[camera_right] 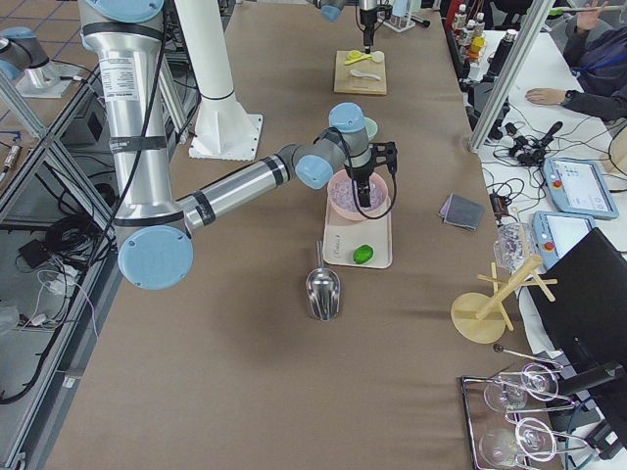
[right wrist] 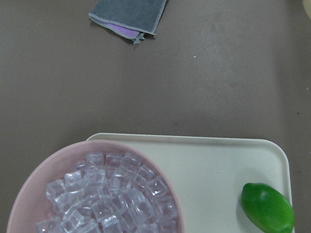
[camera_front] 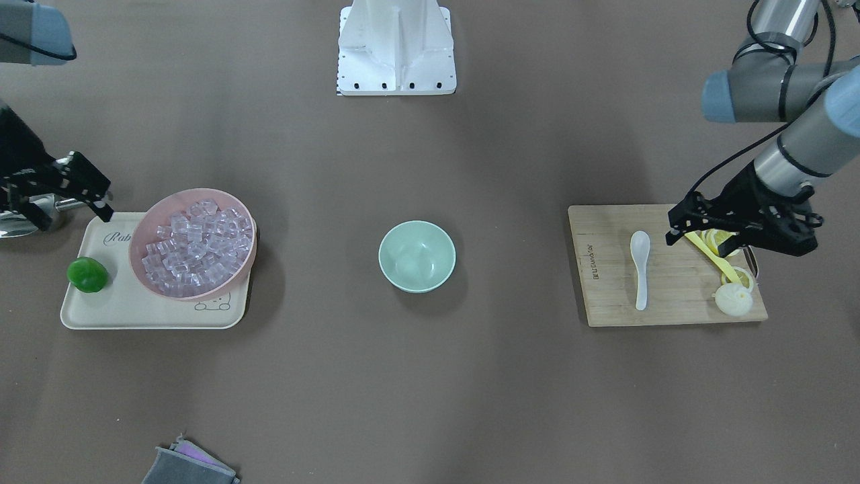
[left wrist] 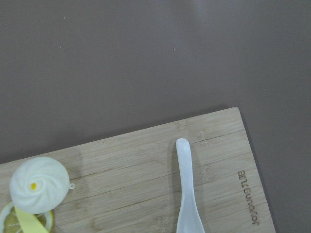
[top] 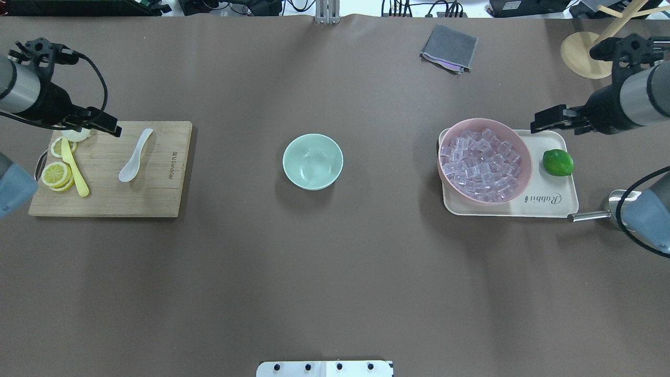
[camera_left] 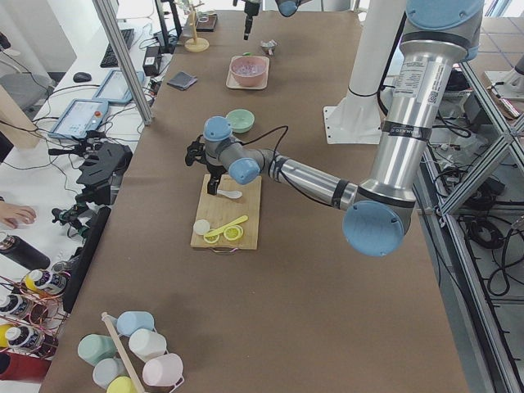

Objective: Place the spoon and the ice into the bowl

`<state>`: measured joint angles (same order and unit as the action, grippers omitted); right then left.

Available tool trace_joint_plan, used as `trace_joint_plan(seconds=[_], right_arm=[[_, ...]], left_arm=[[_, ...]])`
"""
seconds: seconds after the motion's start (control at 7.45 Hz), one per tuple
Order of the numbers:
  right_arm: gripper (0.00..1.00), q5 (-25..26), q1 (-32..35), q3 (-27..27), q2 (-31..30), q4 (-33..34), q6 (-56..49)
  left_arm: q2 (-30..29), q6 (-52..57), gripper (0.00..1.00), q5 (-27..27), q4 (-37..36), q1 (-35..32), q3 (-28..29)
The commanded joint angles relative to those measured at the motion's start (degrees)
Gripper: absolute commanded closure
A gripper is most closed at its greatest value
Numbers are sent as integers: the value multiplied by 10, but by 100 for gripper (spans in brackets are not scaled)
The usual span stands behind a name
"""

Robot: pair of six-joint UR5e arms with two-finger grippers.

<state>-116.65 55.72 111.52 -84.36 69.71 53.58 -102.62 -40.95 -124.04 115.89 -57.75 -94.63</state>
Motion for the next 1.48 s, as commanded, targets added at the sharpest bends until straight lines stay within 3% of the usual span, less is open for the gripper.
trace_joint_plan(seconds=[0.0,0.4,0.67,1.07,1.34], right_arm=[[0,78,-62,4,8,3,63],[0,88,-66,6,7,3,63],[0,88,-66,6,7,3,63],[0,88,-66,7,8,3,63],[0,88,-66,7,8,3,63]], left_arm=[[-8,-42,2,61,5,45,14],[-42,-41,3,91,13,67,57],[-47,-35,28,91,69,70,104],[-48,-34,60,90,80,70,110],[-48,-34,92,89,80,70,108]])
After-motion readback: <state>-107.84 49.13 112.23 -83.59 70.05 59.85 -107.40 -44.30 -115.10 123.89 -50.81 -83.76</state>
